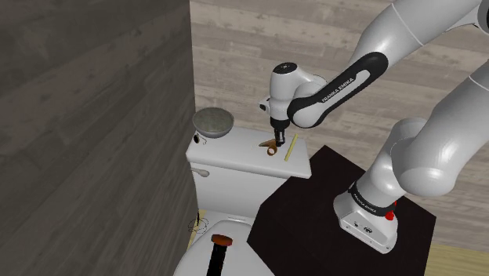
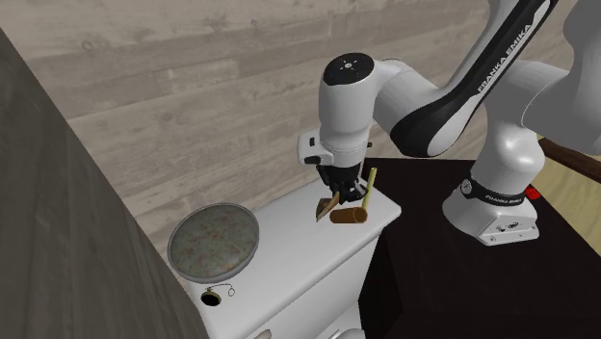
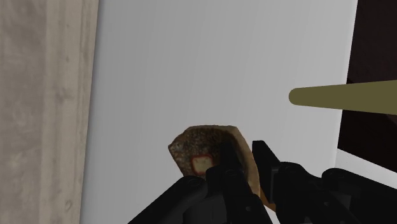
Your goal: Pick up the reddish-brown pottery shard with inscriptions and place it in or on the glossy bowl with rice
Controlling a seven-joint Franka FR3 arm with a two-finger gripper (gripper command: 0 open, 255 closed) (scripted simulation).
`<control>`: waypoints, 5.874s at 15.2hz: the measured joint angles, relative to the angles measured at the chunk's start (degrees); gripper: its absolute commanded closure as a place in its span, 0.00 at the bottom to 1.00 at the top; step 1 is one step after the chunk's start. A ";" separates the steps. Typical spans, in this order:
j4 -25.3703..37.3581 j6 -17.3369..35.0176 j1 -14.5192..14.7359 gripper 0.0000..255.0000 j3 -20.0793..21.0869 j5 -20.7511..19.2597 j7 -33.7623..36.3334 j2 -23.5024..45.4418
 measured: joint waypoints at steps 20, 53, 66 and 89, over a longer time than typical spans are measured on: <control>3.64 -16.91 0.61 1.00 0.72 2.45 -3.37 -13.48; 60.46 -40.02 5.11 1.00 4.87 10.82 -3.44 20.89; 61.32 -34.92 5.03 1.00 5.04 11.17 -2.68 26.95; 59.68 -31.07 5.11 0.00 5.16 11.18 -1.96 29.15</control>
